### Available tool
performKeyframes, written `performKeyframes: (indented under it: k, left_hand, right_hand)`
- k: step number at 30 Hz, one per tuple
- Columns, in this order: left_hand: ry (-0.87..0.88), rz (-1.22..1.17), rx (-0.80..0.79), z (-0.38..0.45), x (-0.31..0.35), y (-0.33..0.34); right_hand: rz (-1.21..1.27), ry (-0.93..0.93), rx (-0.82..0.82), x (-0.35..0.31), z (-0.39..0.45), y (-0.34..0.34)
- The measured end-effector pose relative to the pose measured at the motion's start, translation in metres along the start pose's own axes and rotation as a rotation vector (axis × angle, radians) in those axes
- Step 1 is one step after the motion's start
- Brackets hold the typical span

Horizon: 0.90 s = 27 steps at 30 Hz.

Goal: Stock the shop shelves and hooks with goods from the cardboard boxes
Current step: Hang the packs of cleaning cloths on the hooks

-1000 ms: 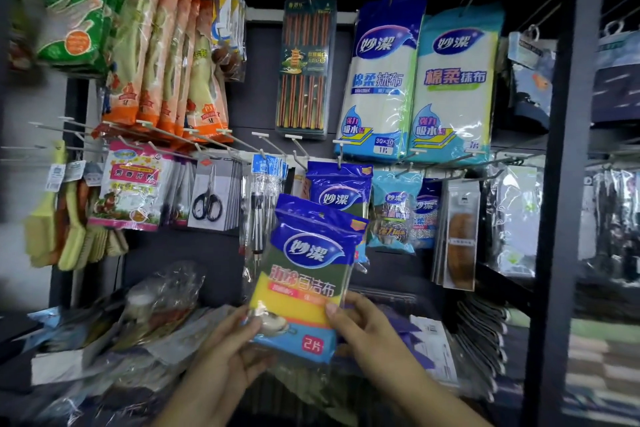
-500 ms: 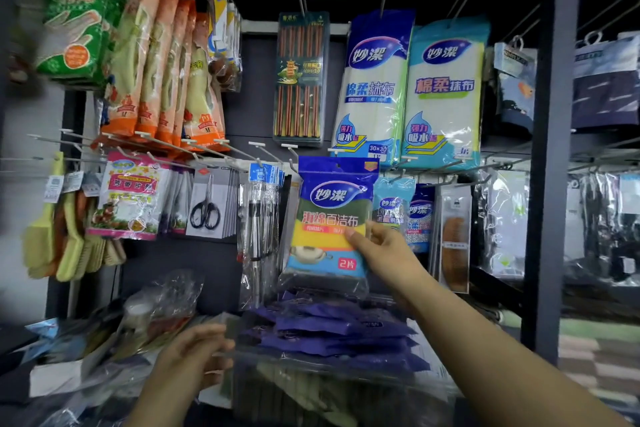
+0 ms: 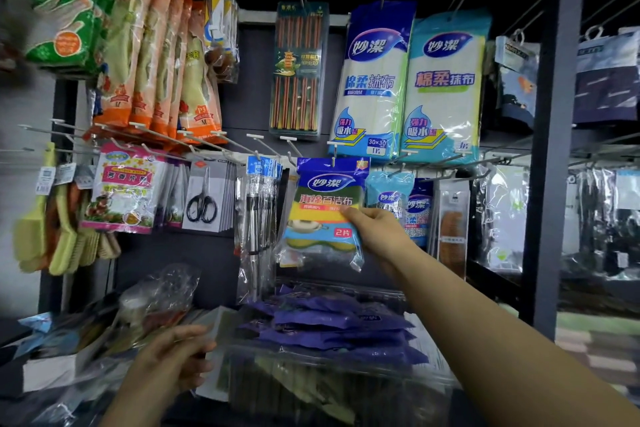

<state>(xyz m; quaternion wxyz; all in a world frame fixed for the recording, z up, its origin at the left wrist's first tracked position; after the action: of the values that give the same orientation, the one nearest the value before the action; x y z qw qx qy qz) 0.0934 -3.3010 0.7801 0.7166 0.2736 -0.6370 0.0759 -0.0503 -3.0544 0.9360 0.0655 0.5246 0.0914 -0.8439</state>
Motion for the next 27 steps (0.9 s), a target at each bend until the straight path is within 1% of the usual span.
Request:
performKeyframes:
  k: [4,6,9,11,14,17,20,22,24,25,27]
  left_hand:
    - [-0.033,0.004,0.000,0.001,-0.002,0.000]
    - [-0.035,0.008,0.012,0.001,-0.003,-0.001]
    - [-0.046,0.017,0.026,0.000,-0.008,-0.001]
    - [-0.069,0.018,0.022,-0.002,-0.012,0.001]
    - [-0.090,0.033,0.030,-0.007,-0.024,0.003]
    - [-0.099,0.069,0.042,-0.015,-0.039,0.003]
    - [-0.097,0.128,0.035,-0.024,-0.058,0.001]
    - [-0.116,0.174,0.019,-0.035,-0.076,0.002]
    - [-0.131,0.222,-0.021,-0.054,-0.097,0.009]
    - [-0.144,0.243,-0.038,-0.065,-0.110,0.015]
    - [-0.205,0.258,-0.065,-0.094,-0.140,0.030]
  right_hand:
    - [0.026,0.033,0.010,-0.001,0.002,-0.003]
    - [-0.001,0.037,0.023,0.002,0.008,-0.004]
    - [-0.167,0.014,0.028,0.015,0.018,-0.005]
    - [-0.225,0.018,0.041,0.028,0.020,-0.007]
    - [-0.227,0.053,0.106,0.051,0.022,-0.012]
    - [-0.375,0.031,0.177,0.066,0.014,-0.021]
    - [-0.397,-0.054,0.241,0.071,-0.021,-0.033]
    - [-0.333,-0.158,0.248,0.075,-0.064,-0.042]
    - [-0.285,-0.213,0.185,0.087,-0.116,-0.054]
    - [-0.276,-0.210,0.145,0.097,-0.145,-0.061]
    - [-0.264,-0.146,0.091,0.124,-0.202,-0.081]
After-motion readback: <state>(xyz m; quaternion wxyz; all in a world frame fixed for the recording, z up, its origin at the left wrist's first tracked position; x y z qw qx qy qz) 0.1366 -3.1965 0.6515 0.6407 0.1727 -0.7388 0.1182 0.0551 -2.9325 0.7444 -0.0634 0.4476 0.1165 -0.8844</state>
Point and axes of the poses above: each hand's wrist, its own z-axis towards the middle knuckle, its own y-axis out of the palm, x = y × z, the point moved 5 cm from there along z, towards the middle knuckle, and after that the axes turned 7 degrees about -y, right-handed, at the moved point
